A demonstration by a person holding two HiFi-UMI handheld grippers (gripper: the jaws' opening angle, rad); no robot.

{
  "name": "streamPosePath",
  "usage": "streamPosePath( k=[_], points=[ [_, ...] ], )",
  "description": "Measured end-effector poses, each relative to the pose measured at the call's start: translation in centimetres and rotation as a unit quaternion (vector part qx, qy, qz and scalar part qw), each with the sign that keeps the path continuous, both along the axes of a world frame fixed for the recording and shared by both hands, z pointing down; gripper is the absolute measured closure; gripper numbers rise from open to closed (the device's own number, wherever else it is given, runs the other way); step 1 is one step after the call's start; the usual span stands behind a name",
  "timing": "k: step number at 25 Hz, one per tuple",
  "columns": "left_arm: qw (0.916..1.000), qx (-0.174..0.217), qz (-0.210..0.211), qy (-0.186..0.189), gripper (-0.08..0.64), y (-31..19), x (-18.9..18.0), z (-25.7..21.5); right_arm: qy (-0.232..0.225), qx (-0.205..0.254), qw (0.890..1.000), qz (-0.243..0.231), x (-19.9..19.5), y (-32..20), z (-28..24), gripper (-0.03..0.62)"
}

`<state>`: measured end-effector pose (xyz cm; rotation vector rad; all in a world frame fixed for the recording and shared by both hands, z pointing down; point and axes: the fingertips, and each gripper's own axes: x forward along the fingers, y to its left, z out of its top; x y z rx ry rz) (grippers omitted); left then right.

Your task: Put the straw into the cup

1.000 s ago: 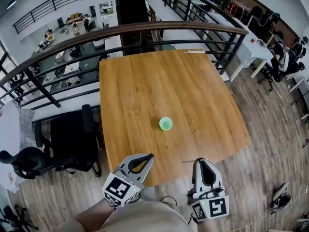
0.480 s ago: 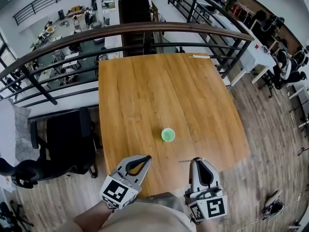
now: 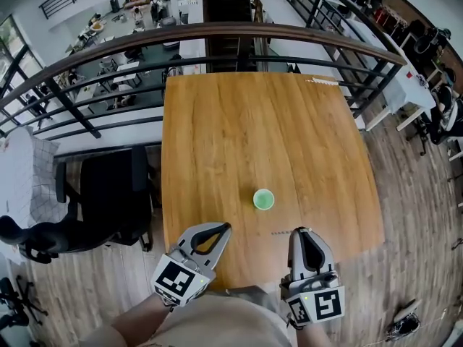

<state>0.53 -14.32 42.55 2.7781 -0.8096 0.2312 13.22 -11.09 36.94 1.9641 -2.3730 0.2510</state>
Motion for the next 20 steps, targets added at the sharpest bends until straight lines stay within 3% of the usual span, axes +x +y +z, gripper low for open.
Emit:
streamPosePath(
  k=[9,14,20],
  points=[
    [0.9996,0.025,-0.011,0.001,0.546,-1.3,1.4,-0.1,0.002,0.008,1.000,-0.020,1.4,-2.3,-0.2,0.558],
    [0.9997,0.005,-0.024,-0.003,0.548,-2.5,2.4,-0.4,0.010,0.015,0.999,-0.034,1.9,-4.5,0.0,0.558],
    [0.9993,0.033,-0.014,-0.011,0.547,-4.5,3.6,0.6,0.011,0.013,0.999,-0.046,2.3,-7.5,1.0,0.558]
  ],
)
